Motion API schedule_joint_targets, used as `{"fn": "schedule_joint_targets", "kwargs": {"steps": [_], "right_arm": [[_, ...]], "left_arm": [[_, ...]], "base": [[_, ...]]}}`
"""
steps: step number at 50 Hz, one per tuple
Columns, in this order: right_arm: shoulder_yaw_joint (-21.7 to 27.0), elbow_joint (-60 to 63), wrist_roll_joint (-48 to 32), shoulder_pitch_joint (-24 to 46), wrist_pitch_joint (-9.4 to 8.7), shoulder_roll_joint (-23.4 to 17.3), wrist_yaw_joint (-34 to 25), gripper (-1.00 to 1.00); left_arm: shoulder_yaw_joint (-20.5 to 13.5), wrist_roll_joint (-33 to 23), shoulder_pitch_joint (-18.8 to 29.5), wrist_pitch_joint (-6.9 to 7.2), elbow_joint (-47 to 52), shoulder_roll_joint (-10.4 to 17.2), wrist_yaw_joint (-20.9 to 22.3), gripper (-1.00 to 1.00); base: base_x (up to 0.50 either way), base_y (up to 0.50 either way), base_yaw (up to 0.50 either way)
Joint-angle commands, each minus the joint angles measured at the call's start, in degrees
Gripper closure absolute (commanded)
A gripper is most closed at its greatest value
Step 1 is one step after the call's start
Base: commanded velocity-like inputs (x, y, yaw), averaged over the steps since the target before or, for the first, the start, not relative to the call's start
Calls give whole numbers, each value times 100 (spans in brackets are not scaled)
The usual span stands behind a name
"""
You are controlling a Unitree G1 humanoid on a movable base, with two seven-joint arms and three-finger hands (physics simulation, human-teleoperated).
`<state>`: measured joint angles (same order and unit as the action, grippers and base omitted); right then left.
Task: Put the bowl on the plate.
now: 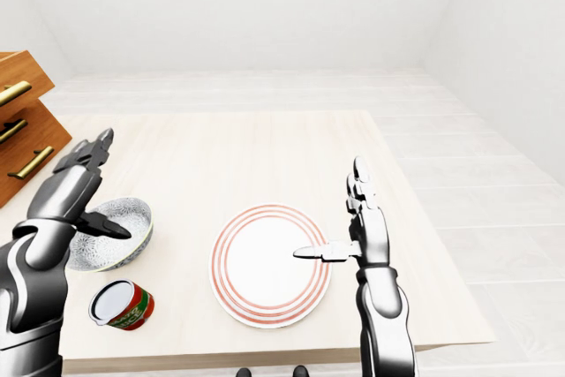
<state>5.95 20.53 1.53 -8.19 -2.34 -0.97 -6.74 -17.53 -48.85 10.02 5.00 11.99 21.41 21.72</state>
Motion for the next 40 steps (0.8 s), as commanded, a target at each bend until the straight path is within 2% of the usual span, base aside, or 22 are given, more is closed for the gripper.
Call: {"fn": "schedule_joint_targets", "kwargs": {"steps": [1,7,11,20,23,26,33,37,40], "right_arm": [[45,-40,34,34,-9,-9,-11,-100],[23,-70,36,63,-9,3,-3,-100],[-78,-305,-98,68,176,25,43,-100],[-80,-219,-72,76,78,6,72,-100],[-97,-235,-80,78,94,9,77,-100],[-97,-291,-77,105,104,3,82,-100],[-69,-265,-32,86,94,-10,67,-100],[-39,-396,-25,170,110,-22,81,-100],[-44,-349,-39,184,56,-27,98,-100]], "left_arm": [[-22,-701,-188,0,-8,19,62,-100],[-46,-891,-311,0,-159,-70,-113,-100],[-44,-1077,-412,0,-264,-102,-164,-100],[-51,-1494,-749,0,-256,-218,-156,-100],[-76,-1632,-867,0,-252,-302,-281,-100],[-90,-1737,-976,0,-191,-352,-205,-100],[-133,-1849,-1021,0,-140,-438,-118,-100],[-110,-1991,-976,0,-296,-471,-279,-100],[-108,-2012,-999,0,-293,-475,-260,-100]], "base": [[0,0,0],[0,0,0],[0,0,0],[0,0,0],[0,0,0],[0,0,0],[0,0,0],[0,0,0],[0,0,0]]}}
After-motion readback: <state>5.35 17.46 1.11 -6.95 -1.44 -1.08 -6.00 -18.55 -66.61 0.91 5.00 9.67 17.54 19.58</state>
